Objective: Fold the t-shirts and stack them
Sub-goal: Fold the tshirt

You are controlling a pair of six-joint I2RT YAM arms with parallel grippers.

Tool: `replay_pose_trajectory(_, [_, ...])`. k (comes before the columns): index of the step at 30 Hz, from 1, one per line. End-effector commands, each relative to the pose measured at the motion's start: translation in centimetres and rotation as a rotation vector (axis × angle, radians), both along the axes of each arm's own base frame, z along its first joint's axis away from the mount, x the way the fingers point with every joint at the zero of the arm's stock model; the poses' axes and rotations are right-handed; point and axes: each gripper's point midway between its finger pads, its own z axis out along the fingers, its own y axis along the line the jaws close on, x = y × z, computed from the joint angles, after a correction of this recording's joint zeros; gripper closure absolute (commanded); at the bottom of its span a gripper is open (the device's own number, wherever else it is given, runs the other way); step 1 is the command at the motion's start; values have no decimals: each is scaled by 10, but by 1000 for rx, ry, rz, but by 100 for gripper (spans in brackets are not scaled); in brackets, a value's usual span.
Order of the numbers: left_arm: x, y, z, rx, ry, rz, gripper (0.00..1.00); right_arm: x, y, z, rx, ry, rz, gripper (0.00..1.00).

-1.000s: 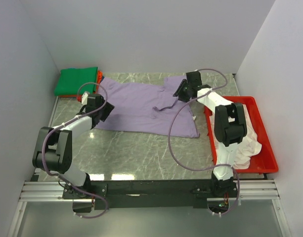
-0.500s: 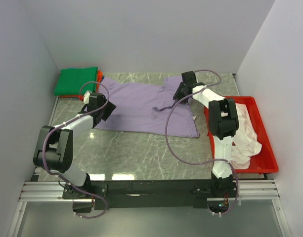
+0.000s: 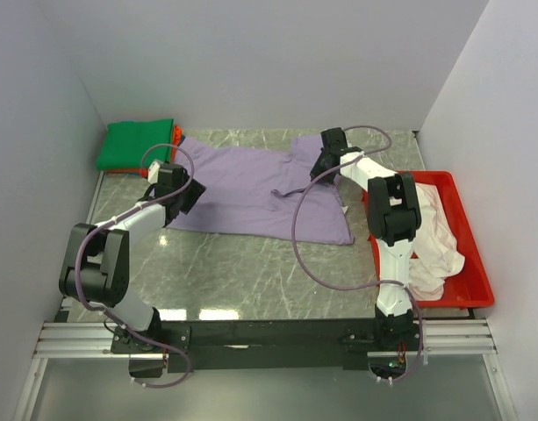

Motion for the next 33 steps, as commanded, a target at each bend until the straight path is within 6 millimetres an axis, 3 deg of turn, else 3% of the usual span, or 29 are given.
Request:
replay_pose_trajectory(1, [10, 0, 23, 13, -59, -2, 40, 16, -3, 32, -11, -86, -41, 100])
replay_pose_trajectory(10, [10, 1, 22, 24, -54, -1, 40, 24, -17, 58, -7, -148, -104, 100])
replay_pose_trajectory(26, [11, 3, 16, 38, -38, 5, 40, 34, -24, 61, -6, -152, -91, 99])
replay_pose_trajectory(31, [8, 11, 17, 64, -33, 23, 39, 37, -27, 72, -10, -162, -90, 88])
replay_pose_trajectory(33, [6, 16, 17, 75, -28, 36, 38, 34, -28, 76, -11, -165, -83, 69])
